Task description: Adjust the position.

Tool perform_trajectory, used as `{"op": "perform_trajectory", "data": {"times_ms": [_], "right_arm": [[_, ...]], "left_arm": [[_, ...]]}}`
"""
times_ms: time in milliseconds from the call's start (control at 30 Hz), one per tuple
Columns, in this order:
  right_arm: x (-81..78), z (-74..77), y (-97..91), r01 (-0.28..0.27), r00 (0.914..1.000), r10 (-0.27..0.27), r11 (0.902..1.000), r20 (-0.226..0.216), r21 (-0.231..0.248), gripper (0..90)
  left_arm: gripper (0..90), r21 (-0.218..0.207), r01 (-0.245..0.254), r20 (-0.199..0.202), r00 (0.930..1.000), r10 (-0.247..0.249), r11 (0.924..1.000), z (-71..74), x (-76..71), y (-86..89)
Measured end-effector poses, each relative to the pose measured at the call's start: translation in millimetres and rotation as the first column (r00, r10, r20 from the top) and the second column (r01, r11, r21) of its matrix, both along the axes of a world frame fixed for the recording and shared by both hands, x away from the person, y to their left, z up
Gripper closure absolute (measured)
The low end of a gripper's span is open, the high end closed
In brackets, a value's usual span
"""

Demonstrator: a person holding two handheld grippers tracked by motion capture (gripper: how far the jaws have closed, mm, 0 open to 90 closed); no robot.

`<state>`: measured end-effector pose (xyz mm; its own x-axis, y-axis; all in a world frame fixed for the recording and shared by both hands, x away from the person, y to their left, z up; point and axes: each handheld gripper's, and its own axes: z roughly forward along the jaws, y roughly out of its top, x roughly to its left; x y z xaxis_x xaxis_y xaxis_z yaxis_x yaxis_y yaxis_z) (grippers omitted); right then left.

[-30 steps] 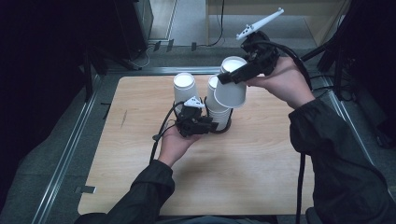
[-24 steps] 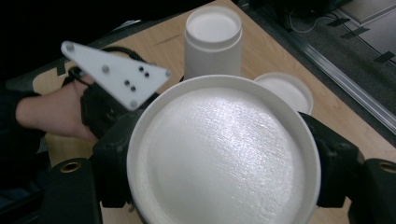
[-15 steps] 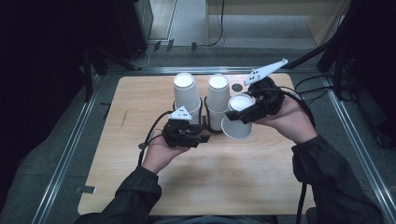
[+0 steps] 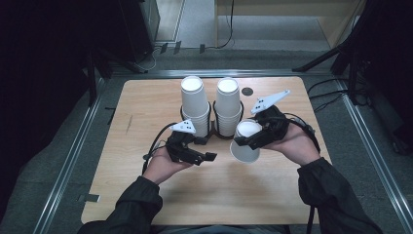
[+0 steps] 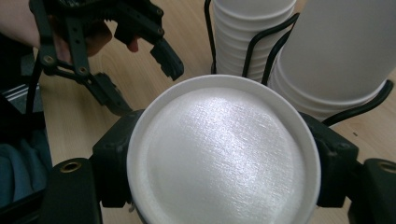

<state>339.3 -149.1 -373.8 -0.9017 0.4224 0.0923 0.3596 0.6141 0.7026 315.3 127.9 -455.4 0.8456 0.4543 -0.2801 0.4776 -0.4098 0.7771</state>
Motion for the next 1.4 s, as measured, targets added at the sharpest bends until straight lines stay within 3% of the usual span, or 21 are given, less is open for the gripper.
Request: {"op": "perform_trajectory", "data": {"times_ms": [133,300,400,567,733,833,967,1033,1133,1200,1267,1400], "right_arm": [[-1.0,-19.5,-0.2,0.001,0.9999,-0.001,0.9999,-0.014,0.013,25.9],[-5.8,-43.4,1.3,-0.011,0.9998,0.011,0.9995,0.014,0.029,25.8],[-7.1,-55.4,2.6,-0.006,0.9998,0.007,0.9986,-0.019,0.052,25.8],[-7.3,-66.2,2.7,0.003,0.9994,0.0,0.9967,-0.035,0.081,25.9],[-6.7,-69.7,0.5,0.011,0.9993,-0.007,0.9953,-0.036,0.096,25.8],[-9.7,-70.1,-0.4,0.01,0.9996,-0.006,0.9924,-0.026,0.123,25.9],[-12.7,-67.3,-0.4,0.0,0.9996,0.004,0.9875,-0.028,0.158,25.9],[-13.9,-66.1,0.8,-0.01,0.9995,0.016,0.9839,-0.028,0.178,25.8],[-14.9,-66.4,2.6,-0.023,0.9993,0.028,0.9788,-0.024,0.203,25.9],[-15.5,-66.8,4.7,-0.031,0.9989,0.037,0.9783,-0.028,0.205,25.9],[-15.8,-65.7,6.7,-0.035,0.9983,0.045,0.9735,-0.037,0.226,25.9],[-16.3,-62.4,9.8,-0.045,0.9973,0.059,0.9608,-0.045,0.274,26.0]], "left_arm": [[9.4,-0.051,0.05,-0.026,0.9984,-0.051,0.9975,-3.6,0.0,1.6],[6.8,-0.035,0.062,-0.022,0.9978,-0.063,0.9975,-8.1,-4.1,-2.2],[3.1,-0.012,0.084,-0.015,0.9963,-0.084,0.9964,-9.4,-4.2,-6.0],[2.2,-0.029,0.12,-0.01,0.9926,-0.121,0.9923,-12.0,1.3,-8.8],[2.2,-0.033,0.129,0.012,0.9916,-0.129,0.9911,-14.1,3.8,-8.6],[1.1,-0.026,0.155,-0.042,0.9868,-0.156,0.9876,-19.9,5.6,-11.5],[0.0,-0.023,0.175,-0.022,0.9842,-0.175,0.9843,-23.4,2.9,-18.8],[0.0,-0.001,0.19,0.0,0.9819,-0.19,0.9819,-24.8,1.2,-24.6],[0.0,0.038,0.204,-0.01,0.979,-0.203,0.9783,-28.1,-0.3,-30.7],[0.0,0.06,0.21,0.003,0.9777,-0.21,0.976,-29.0,-1.9,-31.8],[0.0,0.04,0.207,0.0,0.9782,-0.208,0.9774,-29.8,-0.7,-31.8],[0.0,0.045,0.222,-0.016,0.975,-0.221,0.974,-33.3,-0.1,-36.5]]}}
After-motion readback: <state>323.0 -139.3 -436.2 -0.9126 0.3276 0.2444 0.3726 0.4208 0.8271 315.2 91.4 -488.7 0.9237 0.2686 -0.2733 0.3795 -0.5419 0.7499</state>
